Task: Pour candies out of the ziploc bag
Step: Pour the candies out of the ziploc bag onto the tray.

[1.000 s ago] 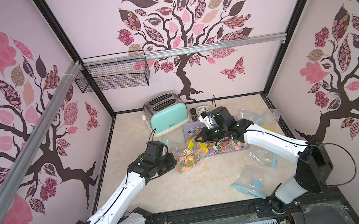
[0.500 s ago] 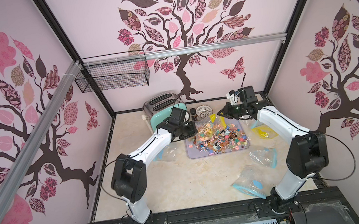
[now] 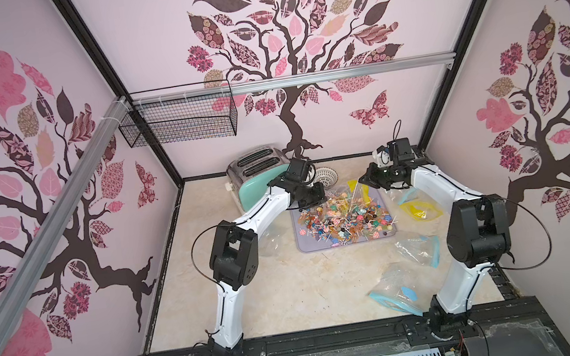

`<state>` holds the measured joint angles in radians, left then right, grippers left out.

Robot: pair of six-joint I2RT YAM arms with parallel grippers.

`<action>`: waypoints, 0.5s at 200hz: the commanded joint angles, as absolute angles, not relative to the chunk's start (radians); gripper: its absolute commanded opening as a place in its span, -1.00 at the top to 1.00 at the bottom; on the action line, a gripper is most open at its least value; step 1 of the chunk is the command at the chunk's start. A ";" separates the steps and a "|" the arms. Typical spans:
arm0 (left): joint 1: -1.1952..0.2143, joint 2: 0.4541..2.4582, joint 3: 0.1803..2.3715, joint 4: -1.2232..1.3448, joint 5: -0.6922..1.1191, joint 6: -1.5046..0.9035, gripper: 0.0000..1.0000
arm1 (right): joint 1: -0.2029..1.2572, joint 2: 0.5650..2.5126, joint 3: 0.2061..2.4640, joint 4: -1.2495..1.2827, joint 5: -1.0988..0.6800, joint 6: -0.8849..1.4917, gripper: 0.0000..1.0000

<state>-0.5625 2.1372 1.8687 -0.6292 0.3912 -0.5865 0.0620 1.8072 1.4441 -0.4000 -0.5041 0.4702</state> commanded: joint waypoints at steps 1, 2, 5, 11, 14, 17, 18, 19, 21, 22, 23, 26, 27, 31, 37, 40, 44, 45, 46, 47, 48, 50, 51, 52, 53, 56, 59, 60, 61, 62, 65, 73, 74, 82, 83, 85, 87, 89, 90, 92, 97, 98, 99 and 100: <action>-0.577 2.138 1.977 -0.677 0.415 -0.541 1.00 | 0.058 1.790 1.425 -0.382 -0.481 0.454 1.00; -0.578 2.138 1.981 -0.681 0.415 -0.539 1.00 | 0.057 1.789 1.423 -0.383 -0.480 0.453 1.00; -0.582 2.139 1.993 -0.690 0.413 -0.533 1.00 | 0.057 1.789 1.420 -0.381 -0.477 0.453 0.99; -0.586 2.142 2.018 -0.709 0.409 -0.525 1.00 | 0.057 1.786 1.414 -0.381 -0.474 0.452 0.89; -0.590 2.142 2.030 -0.719 0.408 -0.520 1.00 | 0.057 1.783 1.409 -0.379 -0.474 0.452 0.86; -0.592 2.144 2.042 -0.727 0.406 -0.518 1.00 | 0.058 1.780 1.405 -0.378 -0.472 0.453 0.83; -0.593 2.145 2.046 -0.731 0.406 -0.517 1.00 | 0.058 1.780 1.404 -0.378 -0.472 0.453 0.82; -0.593 2.145 2.050 -0.734 0.406 -0.516 1.00 | 0.057 1.779 1.404 -0.378 -0.472 0.453 0.81; -0.595 2.146 2.059 -0.741 0.405 -0.514 1.00 | 0.057 1.778 1.400 -0.377 -0.472 0.454 0.80; -0.596 2.147 2.063 -0.744 0.405 -0.513 1.00 | 0.057 1.777 1.399 -0.377 -0.471 0.454 0.79; -0.597 2.147 2.067 -0.747 0.405 -0.512 1.00 | 0.058 1.777 1.397 -0.377 -0.471 0.453 0.78; -0.599 2.150 2.078 -0.755 0.404 -0.509 1.00 | 0.058 1.774 1.394 -0.375 -0.471 0.454 0.75; -0.600 2.151 2.080 -0.758 0.404 -0.508 1.00 | 0.057 1.774 1.393 -0.375 -0.471 0.454 0.74; -0.604 2.153 2.095 -0.770 0.403 -0.506 1.00 | 0.057 1.771 1.386 -0.373 -0.471 0.454 0.71; -0.607 2.160 2.115 -0.783 0.403 -0.505 1.00 | 0.057 1.767 1.379 -0.372 -0.471 0.454 0.65; -0.609 2.162 2.125 -0.788 0.404 -0.505 1.00 | 0.057 1.766 1.376 -0.371 -0.471 0.454 0.62; -0.610 2.165 2.135 -0.795 0.406 -0.502 1.00 | 0.057 1.763 1.371 -0.371 -0.471 0.453 0.59; -0.610 2.165 2.138 -0.796 0.406 -0.503 1.00 | 0.057 1.763 1.371 -0.370 -0.471 0.453 0.59; -0.610 2.167 2.140 -0.798 0.406 -0.503 1.00 | 0.057 1.763 1.370 -0.369 -0.472 0.453 0.59; -0.611 2.167 2.142 -0.799 0.406 -0.502 1.00 | 0.057 1.762 1.369 -0.369 -0.472 0.453 0.59; -0.612 2.169 2.144 -0.801 0.406 -0.503 1.00 | 0.057 1.761 1.368 -0.368 -0.472 0.453 0.58; -0.612 2.170 2.148 -0.803 0.406 -0.502 1.00 | 0.057 1.761 1.366 -0.367 -0.472 0.453 0.58; -0.612 2.170 2.150 -0.804 0.406 -0.502 1.00 | 0.057 1.760 1.366 -0.367 -0.472 0.453 0.57; -0.612 2.170 2.152 -0.806 0.406 -0.502 1.00 | 0.057 1.760 1.364 -0.367 -0.473 0.453 0.57; -0.613 2.171 2.154 -0.807 0.406 -0.502 1.00 | 0.057 1.759 1.363 -0.367 -0.474 0.453 0.57; -0.614 2.173 2.158 -0.811 0.408 -0.502 1.00 | 0.058 1.758 1.361 -0.367 -0.474 0.451 0.56; -0.615 2.175 2.162 -0.813 0.408 -0.504 1.00 | 0.058 1.757 1.358 -0.367 -0.474 0.451 0.56; -0.615 2.175 2.162 -0.814 0.408 -0.505 1.00 | 0.058 1.757 1.357 -0.367 -0.474 0.450 0.55; -0.615 2.176 2.163 -0.814 0.407 -0.505 1.00 | 0.058 1.757 1.356 -0.366 -0.474 0.451 0.56; -0.615 2.176 2.164 -0.814 0.408 -0.505 1.00 | 0.057 1.757 1.356 -0.366 -0.474 0.451 0.55; -0.615 2.175 2.166 -0.815 0.409 -0.505 1.00 | 0.058 1.755 1.354 -0.365 -0.474 0.450 0.55; -0.617 2.175 2.168 -0.816 0.410 -0.505 1.00 | 0.057 1.753 1.349 -0.364 -0.476 0.449 0.55; -0.617 2.174 2.168 -0.817 0.410 -0.506 1.00 | 0.058 1.753 1.348 -0.364 -0.476 0.449 0.55; -0.617 2.174 2.169 -0.821 0.410 -0.505 1.00 | 0.057 1.751 1.344 -0.362 -0.479 0.449 0.55; -0.618 2.173 2.170 -0.821 0.410 -0.506 1.00 | 0.057 1.751 1.343 -0.362 -0.479 0.449 0.55; -0.618 2.172 2.170 -0.822 0.410 -0.506 1.00 | 0.056 1.750 1.342 -0.362 -0.479 0.449 0.55; -0.618 2.171 2.171 -0.822 0.410 -0.506 1.00 | 0.057 1.750 1.342 -0.361 -0.480 0.449 0.55; -0.618 2.170 2.171 -0.824 0.410 -0.505 1.00 | 0.057 1.750 1.340 -0.361 -0.480 0.449 0.55; -0.618 2.169 2.171 -0.825 0.409 -0.505 1.00 | 0.057 1.750 1.340 -0.361 -0.480 0.449 0.55; -0.618 2.168 2.171 -0.826 0.407 -0.506 1.00 | 0.058 1.749 1.339 -0.361 -0.481 0.449 0.55; -0.618 2.167 2.171 -0.828 0.406 -0.506 1.00 | 0.058 1.749 1.339 -0.360 -0.484 0.449 0.55; -0.618 2.167 2.171 -0.828 0.405 -0.506 1.00 | 0.058 1.749 1.337 -0.360 -0.484 0.449 0.54; -0.618 2.166 2.171 -0.830 0.404 -0.506 1.00 | 0.057 1.749 1.337 -0.360 -0.484 0.449 0.54; -0.619 2.166 2.171 -0.831 0.404 -0.506 1.00 | 0.057 1.749 1.337 -0.359 -0.485 0.449 0.54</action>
<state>-0.6201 2.1571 2.1399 -0.8143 0.3916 -0.5228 0.0620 1.7824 1.3388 -0.3698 -0.4824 0.4633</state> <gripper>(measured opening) 0.049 0.225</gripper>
